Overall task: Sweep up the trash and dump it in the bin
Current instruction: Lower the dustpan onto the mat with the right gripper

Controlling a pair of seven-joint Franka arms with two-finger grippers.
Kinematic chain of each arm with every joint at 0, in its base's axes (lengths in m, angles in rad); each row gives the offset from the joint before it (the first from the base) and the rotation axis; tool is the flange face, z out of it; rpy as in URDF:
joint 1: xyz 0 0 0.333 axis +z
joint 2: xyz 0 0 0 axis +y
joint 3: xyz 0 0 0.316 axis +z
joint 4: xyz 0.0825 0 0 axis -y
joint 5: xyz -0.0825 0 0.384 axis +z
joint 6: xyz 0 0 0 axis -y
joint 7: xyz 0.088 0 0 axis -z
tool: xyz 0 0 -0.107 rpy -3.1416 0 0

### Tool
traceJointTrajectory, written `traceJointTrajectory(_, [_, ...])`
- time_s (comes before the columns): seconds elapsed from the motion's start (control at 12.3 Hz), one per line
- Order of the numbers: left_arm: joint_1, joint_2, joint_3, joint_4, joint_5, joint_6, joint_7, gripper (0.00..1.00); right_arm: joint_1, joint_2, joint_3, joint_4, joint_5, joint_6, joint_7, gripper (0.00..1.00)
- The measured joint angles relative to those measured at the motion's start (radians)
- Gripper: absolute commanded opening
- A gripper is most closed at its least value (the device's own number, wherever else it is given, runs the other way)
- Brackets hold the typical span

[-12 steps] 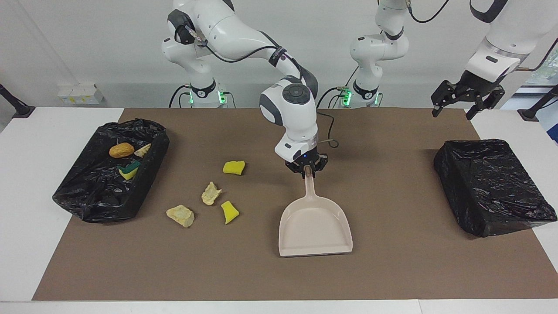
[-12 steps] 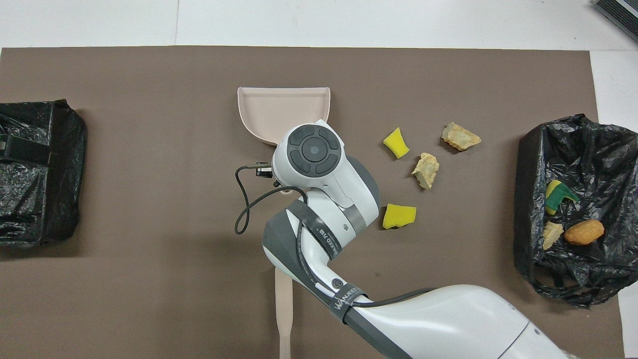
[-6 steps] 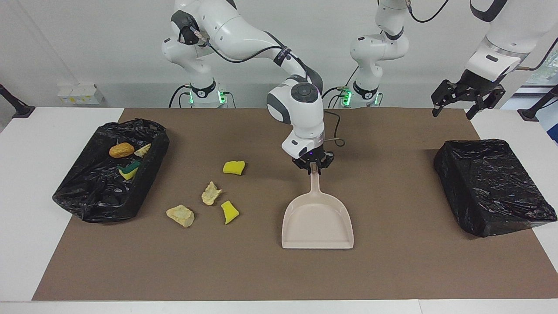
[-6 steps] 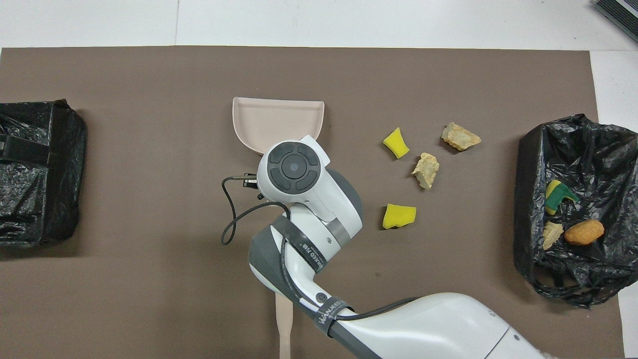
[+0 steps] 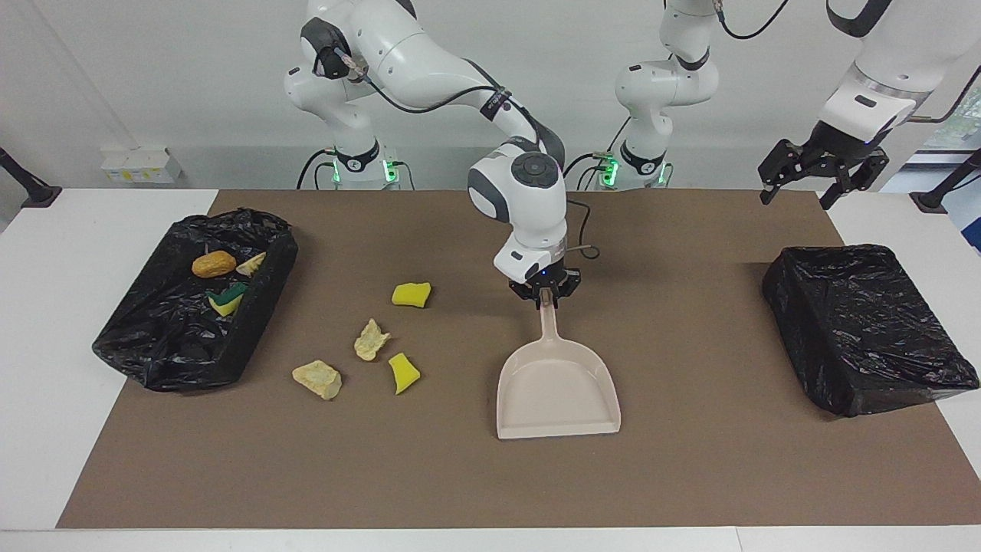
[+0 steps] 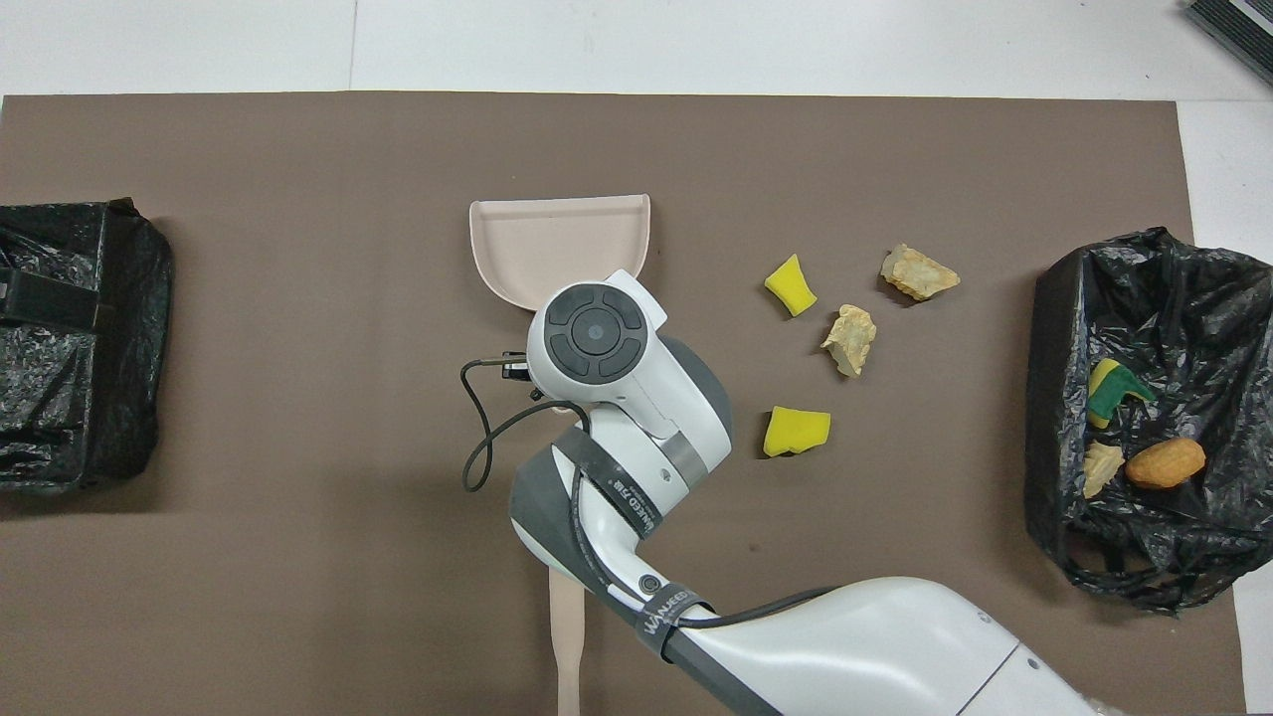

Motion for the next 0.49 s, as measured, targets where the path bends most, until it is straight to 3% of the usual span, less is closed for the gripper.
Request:
traceJointTrajectory(0.16, [0.000,0.000,0.000,0.000,0.000,0.000,0.000,1.00,0.000,-0.001,0.000,-0.003,0.000,0.001,0.000,0.00])
traceJointTrajectory(0.24, [0.000,0.000,0.000,0.000,0.000,0.000,0.000,1.00,0.000,-0.001,0.000,-0.003,0.000,0.001,0.000,0.18])
traceJointTrajectory(0.32, [0.000,0.000,0.000,0.000,0.000,0.000,0.000,1.00,0.000,-0.001,0.000,-0.003,0.000,0.001,0.002,0.48])
traceJointTrajectory(0.49, [0.000,0.000,0.000,0.000,0.000,0.000,0.000,1.00,0.000,-0.001,0.000,-0.004,0.000,0.001,0.003,0.63])
